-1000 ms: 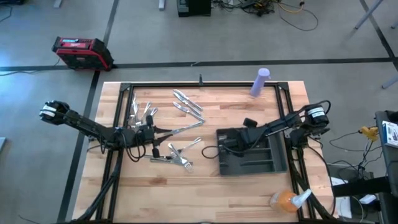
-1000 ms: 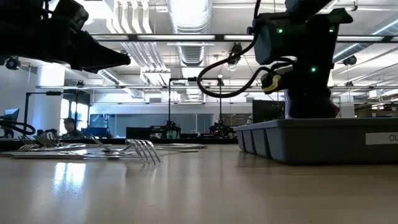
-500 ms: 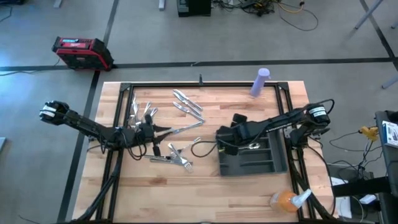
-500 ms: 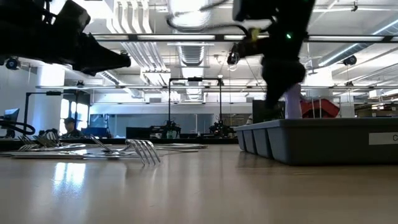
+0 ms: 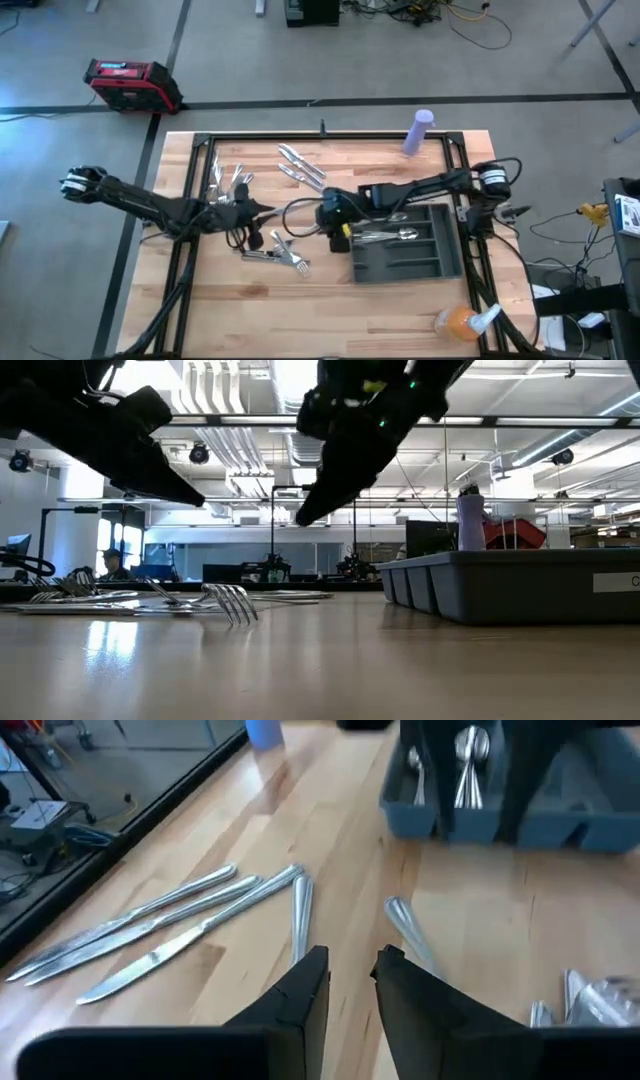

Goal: Sort silverware
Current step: Put the silver fork into the gray silverware tray

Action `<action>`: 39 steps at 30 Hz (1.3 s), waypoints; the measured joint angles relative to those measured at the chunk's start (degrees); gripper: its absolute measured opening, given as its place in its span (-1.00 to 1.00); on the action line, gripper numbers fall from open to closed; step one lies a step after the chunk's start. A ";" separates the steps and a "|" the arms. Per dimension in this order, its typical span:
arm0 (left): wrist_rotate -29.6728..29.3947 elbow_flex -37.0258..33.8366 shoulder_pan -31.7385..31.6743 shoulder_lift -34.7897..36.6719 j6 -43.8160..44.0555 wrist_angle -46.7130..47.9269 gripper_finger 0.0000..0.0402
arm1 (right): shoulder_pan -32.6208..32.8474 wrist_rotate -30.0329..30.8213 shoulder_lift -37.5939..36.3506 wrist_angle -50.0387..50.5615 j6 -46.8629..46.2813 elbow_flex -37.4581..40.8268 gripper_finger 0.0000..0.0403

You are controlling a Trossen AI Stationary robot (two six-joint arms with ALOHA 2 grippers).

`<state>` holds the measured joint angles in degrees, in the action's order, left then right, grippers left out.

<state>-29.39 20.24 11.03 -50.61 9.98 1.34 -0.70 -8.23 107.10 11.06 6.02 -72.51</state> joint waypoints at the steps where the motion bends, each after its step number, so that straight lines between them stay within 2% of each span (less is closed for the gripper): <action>1: 0.00 1.18 0.00 0.07 -0.23 2.19 -0.60 | 0.10 -1.57 1.39 -1.12 -0.64 -0.42 -0.35; 3: 0.02 3.97 0.00 0.09 -0.46 6.28 -0.56 | 0.61 -3.90 4.17 -2.67 -2.74 -1.68 -0.37; 7: 0.76 9.14 0.02 -0.07 -0.65 12.62 -0.47 | 2.42 -4.21 9.08 -2.79 -8.88 -5.53 -0.40; 13: 9.41 11.93 0.07 -0.09 -1.79 14.43 -0.34 | 4.73 -6.52 13.88 0.79 -25.47 -11.42 -0.40; 17: 12.99 12.00 0.36 0.10 -1.56 14.97 -0.26 | 6.07 -7.26 15.92 1.74 -29.18 -13.58 -0.25; 24: 11.78 15.52 1.34 3.47 0.86 25.13 -0.13 | 6.02 -7.23 18.56 1.42 -32.63 -14.12 0.08; 28: 10.62 16.83 1.35 5.72 -0.67 25.57 -0.10 | 5.97 -7.07 18.80 -1.54 -32.63 -14.14 0.14; 33: 9.19 17.08 1.35 7.55 -2.42 25.70 -0.09 | 5.95 -6.80 18.85 -3.92 -33.17 -14.14 -0.01; 39: 8.83 15.99 1.35 8.54 -3.00 25.50 -0.13 | 5.91 -6.83 20.35 -4.16 -32.96 -14.14 -0.44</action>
<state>-20.56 36.23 12.38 -42.07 6.98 26.85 5.22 -15.06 127.45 6.90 -26.94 -86.65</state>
